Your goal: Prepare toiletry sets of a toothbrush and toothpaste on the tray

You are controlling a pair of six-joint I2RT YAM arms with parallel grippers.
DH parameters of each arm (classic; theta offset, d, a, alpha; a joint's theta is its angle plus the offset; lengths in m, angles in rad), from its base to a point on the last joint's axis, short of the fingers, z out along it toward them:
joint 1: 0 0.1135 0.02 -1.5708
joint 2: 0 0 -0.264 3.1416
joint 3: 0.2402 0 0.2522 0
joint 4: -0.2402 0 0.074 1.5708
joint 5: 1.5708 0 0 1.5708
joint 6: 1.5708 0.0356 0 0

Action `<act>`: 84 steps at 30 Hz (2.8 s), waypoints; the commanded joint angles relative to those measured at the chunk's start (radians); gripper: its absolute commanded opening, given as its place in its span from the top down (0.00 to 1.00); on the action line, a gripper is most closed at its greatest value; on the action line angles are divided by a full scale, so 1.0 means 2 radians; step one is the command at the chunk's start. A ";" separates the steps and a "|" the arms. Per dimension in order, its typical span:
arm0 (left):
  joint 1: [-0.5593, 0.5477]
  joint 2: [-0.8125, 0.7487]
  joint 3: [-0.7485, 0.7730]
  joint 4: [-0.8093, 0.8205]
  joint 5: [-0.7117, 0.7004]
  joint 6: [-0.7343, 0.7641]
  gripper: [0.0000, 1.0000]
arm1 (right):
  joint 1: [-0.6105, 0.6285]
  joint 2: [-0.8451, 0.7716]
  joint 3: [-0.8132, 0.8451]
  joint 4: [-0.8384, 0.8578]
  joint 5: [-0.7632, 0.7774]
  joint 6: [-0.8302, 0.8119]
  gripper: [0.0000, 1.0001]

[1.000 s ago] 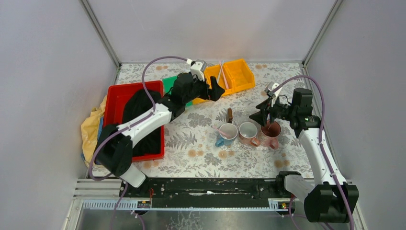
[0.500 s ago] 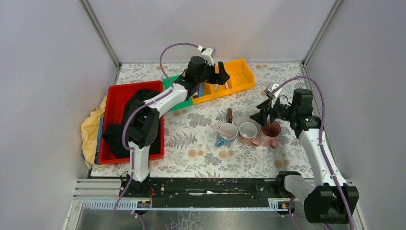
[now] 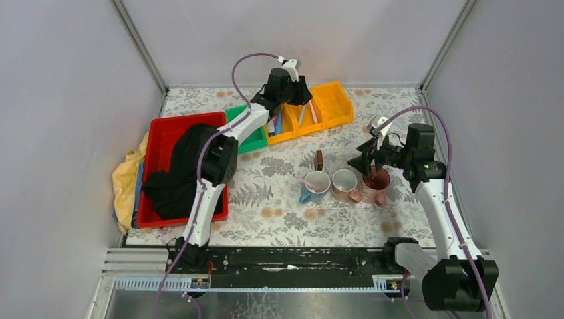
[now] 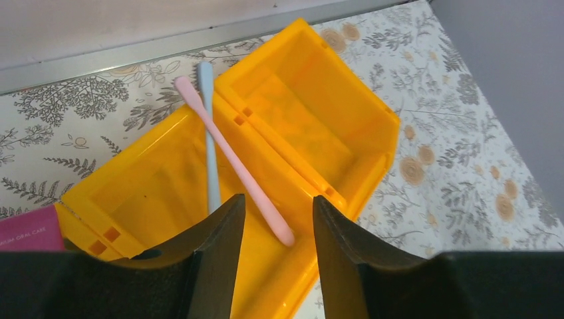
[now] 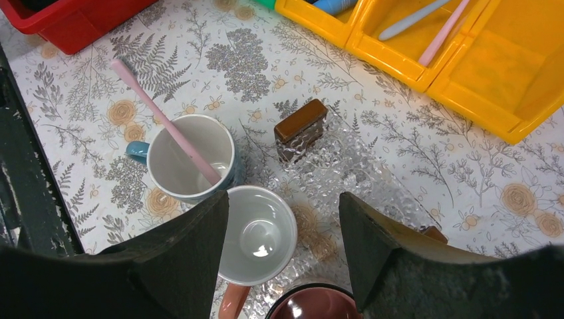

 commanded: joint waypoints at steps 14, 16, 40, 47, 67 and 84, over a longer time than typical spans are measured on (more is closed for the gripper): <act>-0.002 0.089 0.102 -0.077 -0.092 0.069 0.66 | -0.003 0.000 0.010 -0.007 -0.004 -0.012 0.31; -0.002 0.096 0.110 -0.079 -0.091 0.070 0.66 | -0.003 0.000 0.010 -0.007 -0.003 -0.013 0.31; -0.014 0.145 0.158 -0.104 -0.096 0.114 0.63 | -0.003 0.003 0.014 -0.015 -0.005 -0.021 0.31; -0.019 0.127 0.137 -0.110 -0.061 0.138 0.67 | -0.003 0.004 0.015 -0.017 -0.005 -0.023 0.31; -0.022 0.028 0.003 -0.058 0.005 0.165 0.57 | -0.003 0.005 0.016 -0.020 -0.009 -0.025 0.30; -0.035 0.077 0.053 -0.108 0.061 0.215 0.32 | -0.004 0.004 0.015 -0.020 -0.006 -0.026 0.30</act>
